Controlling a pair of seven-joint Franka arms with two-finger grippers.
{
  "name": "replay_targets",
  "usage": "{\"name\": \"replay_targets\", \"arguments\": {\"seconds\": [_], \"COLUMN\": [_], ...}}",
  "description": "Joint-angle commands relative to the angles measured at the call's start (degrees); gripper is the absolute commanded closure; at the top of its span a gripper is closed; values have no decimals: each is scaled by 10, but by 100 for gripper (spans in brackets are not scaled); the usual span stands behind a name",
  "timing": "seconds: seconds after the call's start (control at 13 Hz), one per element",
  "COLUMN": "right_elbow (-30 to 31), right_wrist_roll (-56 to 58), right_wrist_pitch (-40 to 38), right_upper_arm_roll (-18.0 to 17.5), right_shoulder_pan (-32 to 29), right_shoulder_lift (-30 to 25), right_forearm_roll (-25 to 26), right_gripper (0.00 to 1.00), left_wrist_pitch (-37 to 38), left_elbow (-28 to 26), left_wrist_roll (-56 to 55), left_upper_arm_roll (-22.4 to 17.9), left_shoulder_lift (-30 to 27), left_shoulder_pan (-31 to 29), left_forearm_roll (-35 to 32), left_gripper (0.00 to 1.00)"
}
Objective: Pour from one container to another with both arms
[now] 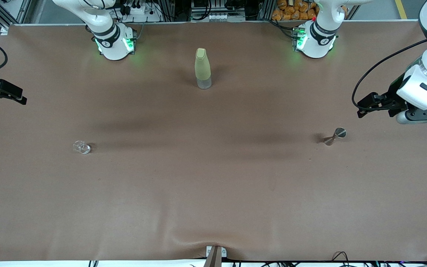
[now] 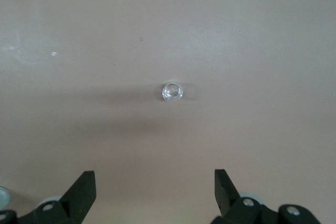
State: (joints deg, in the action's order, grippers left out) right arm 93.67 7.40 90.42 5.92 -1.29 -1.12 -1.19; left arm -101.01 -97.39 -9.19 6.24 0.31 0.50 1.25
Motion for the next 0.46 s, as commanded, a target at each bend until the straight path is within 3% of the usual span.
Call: {"name": "replay_targets", "arguments": {"seconds": [0.0, 0.38], "right_elbow": [4, -52], "right_wrist_roll": [-34, -35], "right_wrist_pitch": [1, 1], "right_upper_arm_roll": [14, 13], "right_shoulder_pan": [14, 17], "right_shoulder_lift": [-19, 5], "right_forearm_roll": [-15, -14], "right_gripper": [0, 0], "left_wrist_pitch": [-6, -7], "left_elbow": [-2, 0], "left_wrist_roll": [-7, -14], "left_upper_arm_roll": [9, 9], "left_shoulder_lift": [-4, 2], "left_shoulder_pan": [-8, -6], "left_forearm_roll": [-4, -5], "left_gripper": [0, 0]}}
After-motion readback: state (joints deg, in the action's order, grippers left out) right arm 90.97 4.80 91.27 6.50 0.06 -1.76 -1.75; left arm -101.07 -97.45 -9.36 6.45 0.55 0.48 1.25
